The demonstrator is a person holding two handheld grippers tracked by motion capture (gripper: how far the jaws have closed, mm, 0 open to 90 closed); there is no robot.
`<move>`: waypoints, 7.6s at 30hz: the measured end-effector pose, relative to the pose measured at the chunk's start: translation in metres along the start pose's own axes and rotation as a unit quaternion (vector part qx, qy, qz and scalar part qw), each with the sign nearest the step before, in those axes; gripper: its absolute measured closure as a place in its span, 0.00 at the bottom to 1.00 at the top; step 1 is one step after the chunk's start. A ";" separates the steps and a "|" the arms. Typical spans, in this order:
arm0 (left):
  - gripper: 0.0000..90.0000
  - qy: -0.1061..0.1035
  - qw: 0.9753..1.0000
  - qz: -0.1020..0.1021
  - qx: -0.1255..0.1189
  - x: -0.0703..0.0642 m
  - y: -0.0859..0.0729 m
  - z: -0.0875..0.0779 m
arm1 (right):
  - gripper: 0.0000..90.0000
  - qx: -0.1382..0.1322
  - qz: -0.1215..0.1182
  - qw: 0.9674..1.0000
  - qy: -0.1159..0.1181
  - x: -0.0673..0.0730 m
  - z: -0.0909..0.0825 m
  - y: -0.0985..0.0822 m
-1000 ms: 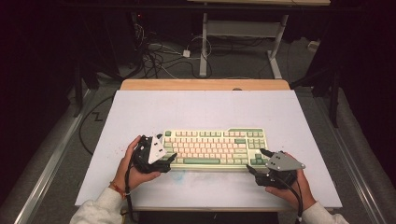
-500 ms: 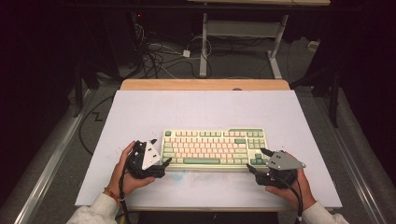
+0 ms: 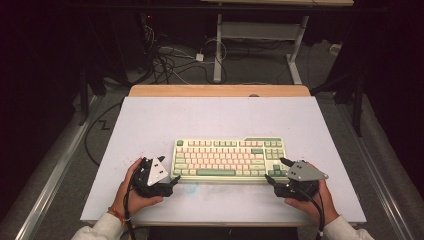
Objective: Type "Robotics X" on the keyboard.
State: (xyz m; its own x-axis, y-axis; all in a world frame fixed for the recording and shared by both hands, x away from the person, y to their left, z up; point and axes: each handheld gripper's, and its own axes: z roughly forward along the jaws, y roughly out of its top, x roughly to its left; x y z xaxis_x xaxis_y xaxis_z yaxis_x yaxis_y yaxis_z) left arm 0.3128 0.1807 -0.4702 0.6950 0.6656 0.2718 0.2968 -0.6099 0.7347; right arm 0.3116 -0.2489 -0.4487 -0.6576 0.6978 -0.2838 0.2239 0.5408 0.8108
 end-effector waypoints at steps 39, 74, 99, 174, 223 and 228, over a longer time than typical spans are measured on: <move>0.97 -0.123 0.992 -0.002 0.005 -0.019 0.050 0.033 | 0.37 0.007 0.008 1.000 -0.006 -0.010 0.015 0.016; 0.31 -0.048 0.999 0.012 -0.014 -0.011 0.055 0.018 | 0.86 0.036 0.016 0.999 0.029 -0.020 0.023 0.023; 0.38 -0.022 1.000 -0.016 -0.001 0.005 0.039 0.005 | 1.00 0.088 -0.009 0.992 0.086 -0.011 0.054 0.026; 0.97 -0.108 0.992 0.015 0.056 -0.004 0.080 0.041 | 1.00 0.090 -0.018 0.993 0.077 -0.004 0.053 0.023; 0.29 -0.020 1.000 0.003 -0.004 -0.001 0.078 0.035 | 0.54 0.002 0.017 1.000 0.025 -0.020 0.030 0.038; 0.22 -0.018 1.000 -0.001 -0.006 -0.001 0.078 0.035 | 0.38 0.001 0.020 1.000 0.012 -0.019 0.032 0.038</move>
State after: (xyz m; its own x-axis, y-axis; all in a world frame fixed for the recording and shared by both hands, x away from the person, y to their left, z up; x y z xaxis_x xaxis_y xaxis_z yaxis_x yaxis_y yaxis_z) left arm 0.3582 0.1171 -0.4347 0.7176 0.6511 0.2474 0.2904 -0.6025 0.7434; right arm 0.3553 -0.2266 -0.4292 -0.6645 0.7082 -0.2387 0.2521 0.5130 0.8205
